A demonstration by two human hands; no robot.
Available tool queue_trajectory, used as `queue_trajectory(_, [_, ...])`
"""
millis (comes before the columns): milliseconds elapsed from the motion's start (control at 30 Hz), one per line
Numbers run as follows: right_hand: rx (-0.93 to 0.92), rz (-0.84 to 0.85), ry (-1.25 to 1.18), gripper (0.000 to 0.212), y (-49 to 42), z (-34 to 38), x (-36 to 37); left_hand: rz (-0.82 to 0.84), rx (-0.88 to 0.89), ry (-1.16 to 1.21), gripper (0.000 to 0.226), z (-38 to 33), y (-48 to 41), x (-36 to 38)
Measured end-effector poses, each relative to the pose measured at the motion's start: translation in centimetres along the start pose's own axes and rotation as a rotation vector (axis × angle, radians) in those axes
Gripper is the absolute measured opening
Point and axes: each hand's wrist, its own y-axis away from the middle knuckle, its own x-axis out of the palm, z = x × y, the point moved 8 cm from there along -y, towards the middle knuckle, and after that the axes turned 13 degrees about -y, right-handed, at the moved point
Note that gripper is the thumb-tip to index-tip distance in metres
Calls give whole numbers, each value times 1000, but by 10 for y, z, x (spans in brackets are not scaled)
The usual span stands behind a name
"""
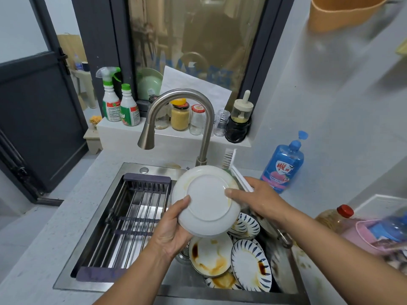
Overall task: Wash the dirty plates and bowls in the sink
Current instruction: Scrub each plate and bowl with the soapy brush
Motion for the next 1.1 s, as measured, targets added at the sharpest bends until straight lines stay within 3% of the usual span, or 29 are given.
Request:
queue_trajectory(133, [-16, 78, 28, 50, -8, 8, 5, 97, 7, -168, 80, -7, -2, 0])
queue_trajectory(333, [-67, 265, 284, 54, -10, 34, 10, 139, -91, -824, 56, -37, -8, 12])
queue_trajectory(433, [-120, 288, 464, 63, -12, 44, 21, 121, -116, -998, 55, -39, -16, 20])
queue_trajectory(500, [-202, 240, 635, 65, -12, 56, 18, 21, -78, -1043, 55, -39, -21, 11])
queue_trajectory(600, [-330, 205, 1004, 46, 1, 76, 14, -125, -7, -1014, 54, -39, -26, -9])
queue_trajectory(767, [-385, 254, 1297, 40, 23, 74, 34, -173, 19, -995, 54, -28, -32, -20])
queue_trajectory(867, [-242, 202, 1181, 39, 3, 61, 5, -215, 47, -895, 59, -25, -30, -27])
queue_trajectory(967, [-77, 191, 1044, 38, -5, 33, -30, -239, 86, -646, 57, -28, -27, -34])
queue_trajectory(1100, [-37, 176, 880, 37, -2, 11, -39, -246, 92, -366, 53, -23, -32, -34])
